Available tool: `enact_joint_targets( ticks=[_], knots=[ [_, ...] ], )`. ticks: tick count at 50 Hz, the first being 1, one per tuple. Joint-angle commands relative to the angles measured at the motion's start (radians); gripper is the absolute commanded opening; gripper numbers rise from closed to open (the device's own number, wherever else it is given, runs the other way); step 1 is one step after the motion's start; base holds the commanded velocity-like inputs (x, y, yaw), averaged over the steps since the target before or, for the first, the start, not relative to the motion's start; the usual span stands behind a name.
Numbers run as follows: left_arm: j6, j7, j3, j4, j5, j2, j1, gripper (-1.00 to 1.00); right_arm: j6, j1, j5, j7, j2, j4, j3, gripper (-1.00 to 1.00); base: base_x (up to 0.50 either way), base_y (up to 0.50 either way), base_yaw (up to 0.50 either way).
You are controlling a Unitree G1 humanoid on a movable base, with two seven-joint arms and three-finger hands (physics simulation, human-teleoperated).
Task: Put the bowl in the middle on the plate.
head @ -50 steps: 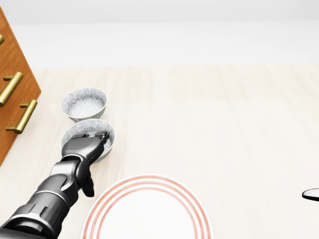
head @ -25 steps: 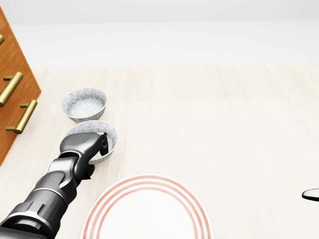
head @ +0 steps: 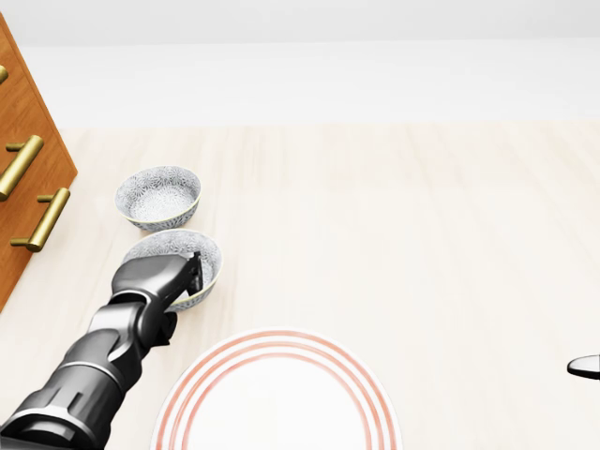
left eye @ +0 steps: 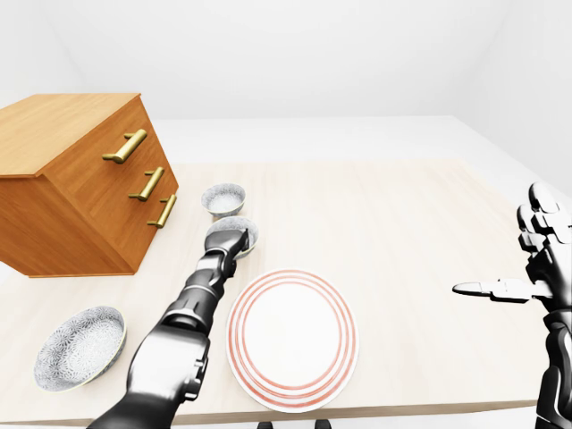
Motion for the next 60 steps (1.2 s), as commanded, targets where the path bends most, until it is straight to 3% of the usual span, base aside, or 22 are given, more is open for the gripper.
enact_joint_targets(
  ticks=[1, 9, 16, 20, 27, 35, 45, 50, 60],
  knots=[
    [-0.021, -0.013, -0.009, -0.033, -0.059, 0.004, 0.042, -1.00, 0.000, 0.000, 0.001, -0.002, -0.001, 0.003, 0.002, 1.00, 0.00, 0.00, 0.00],
    [-0.020, -0.041, -0.009, -0.145, -0.062, 0.007, 0.086, -1.00, 0.000, 0.001, -0.002, 0.002, 0.001, -0.006, -0.001, 1.00, 0.00, 0.00, 0.00],
    [0.002, -0.116, 0.001, -0.342, -0.037, 0.010, 0.159, -1.00, 0.000, 0.001, -0.003, 0.003, 0.001, -0.011, 0.000, 1.00, 0.00, 0.00, 0.00],
    [0.002, -0.130, 0.006, -0.382, -0.025, 0.008, 0.177, -1.00, 0.000, 0.001, -0.004, 0.003, 0.001, -0.011, 0.000, 1.00, 0.00, 0.00, 0.00],
    [0.029, -0.240, 0.019, -0.610, 0.001, -0.001, 0.273, -1.00, 0.000, -0.002, -0.003, -0.001, 0.000, 0.000, 0.000, 1.00, 0.00, 0.00, 0.00],
    [0.038, -0.334, 0.032, -0.827, 0.016, -0.022, 0.366, -1.00, 0.000, 0.000, -0.003, -0.004, -0.001, 0.010, 0.002, 1.00, 0.00, 0.00, 0.00],
    [0.045, -0.396, 0.034, -0.989, 0.027, -0.043, 0.436, -1.00, 0.000, 0.000, -0.007, -0.002, 0.000, 0.000, 0.003, 1.00, 0.00, 0.00, 0.00],
    [0.065, -0.463, 0.047, -1.118, 0.027, -0.049, 0.450, -1.00, 0.000, 0.000, -0.005, -0.003, -0.001, 0.007, 0.002, 1.00, 0.00, 0.00, 0.00],
    [0.056, -0.536, 0.025, -1.346, 0.054, -0.089, 0.548, -1.00, 0.000, 0.001, -0.005, -0.004, 0.000, 0.012, 0.004, 1.00, 0.00, 0.00, 0.00]
  ],
)
